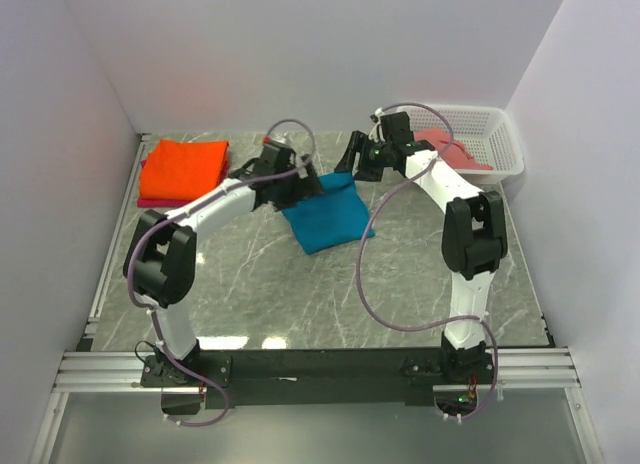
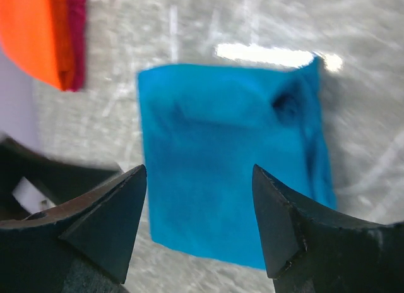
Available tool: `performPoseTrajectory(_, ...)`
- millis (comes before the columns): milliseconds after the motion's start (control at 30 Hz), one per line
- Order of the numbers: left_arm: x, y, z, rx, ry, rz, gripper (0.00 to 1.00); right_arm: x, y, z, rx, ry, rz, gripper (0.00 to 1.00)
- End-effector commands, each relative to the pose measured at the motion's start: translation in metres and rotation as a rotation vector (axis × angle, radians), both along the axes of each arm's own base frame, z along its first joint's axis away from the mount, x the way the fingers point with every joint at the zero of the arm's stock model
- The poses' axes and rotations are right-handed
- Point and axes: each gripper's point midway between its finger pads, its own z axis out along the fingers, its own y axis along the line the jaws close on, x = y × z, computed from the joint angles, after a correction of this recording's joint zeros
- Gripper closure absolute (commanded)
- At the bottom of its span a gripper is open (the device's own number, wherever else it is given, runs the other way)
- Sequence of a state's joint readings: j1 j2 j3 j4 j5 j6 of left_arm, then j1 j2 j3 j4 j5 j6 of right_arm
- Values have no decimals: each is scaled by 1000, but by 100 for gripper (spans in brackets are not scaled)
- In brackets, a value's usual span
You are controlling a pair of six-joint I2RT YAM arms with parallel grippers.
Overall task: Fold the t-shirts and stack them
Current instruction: Fold the tshirt
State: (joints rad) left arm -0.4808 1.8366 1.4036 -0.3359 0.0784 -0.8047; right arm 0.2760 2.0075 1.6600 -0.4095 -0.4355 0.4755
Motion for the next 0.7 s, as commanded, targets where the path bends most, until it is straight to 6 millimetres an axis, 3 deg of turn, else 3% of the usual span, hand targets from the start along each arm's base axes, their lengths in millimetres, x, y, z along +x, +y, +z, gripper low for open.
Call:
performPoseTrajectory(0, -23, -47, 20, -100, -72, -149, 1, 19, 21, 8, 114, -28, 53, 26)
performPoseTrajectory(67, -36, -63, 13, -112, -65, -216, 1, 28, 29, -5, 141, 6, 59, 26)
performPoseTrajectory(100, -42, -65, 0, -102, -39, -231, 1, 32, 32, -7, 153, 9, 68, 26)
performPoseTrajectory(133, -47, -69, -6, -97, -31, -249, 1, 37, 34, -26, 153, 41, 59, 26)
performPoseTrajectory(167, -50, -69, -12, -88, -22, -251, 1, 49, 35, -21, 156, 18, 53, 26)
performPoseTrajectory(233, -57, -65, -36, -59, 16, -250, 1, 60, 38, -31, 154, 26, 45, 25)
performPoseTrajectory(300, -60, -57, -62, -14, 67, -228, 1, 76, 43, -45, 161, 33, 36, 25)
performPoseTrajectory(333, -61, -54, -72, 8, 85, -216, 0, 78, 46, -64, 167, 70, 34, 25)
performPoseTrajectory(367, -64, -50, -86, 33, 120, -209, 1, 79, 47, -65, 171, 82, 37, 25)
performPoseTrajectory(467, -74, -38, -110, 78, 176, -191, 1, 67, 48, -94, 139, 127, 45, 25)
performPoseTrajectory(533, -79, -35, -116, 83, 187, -188, 1, 57, 48, -98, 119, 132, 54, 25)
performPoseTrajectory(600, -89, -26, -123, 105, 206, -181, 1, 36, 47, -116, 95, 169, 63, 25)
performPoseTrajectory(633, -92, -21, -125, 121, 210, -176, 1, 31, 47, -108, 88, 154, 66, 25)
performPoseTrajectory(667, -101, -13, -129, 134, 224, -172, 1, 16, 42, -123, 57, 187, 54, 25)
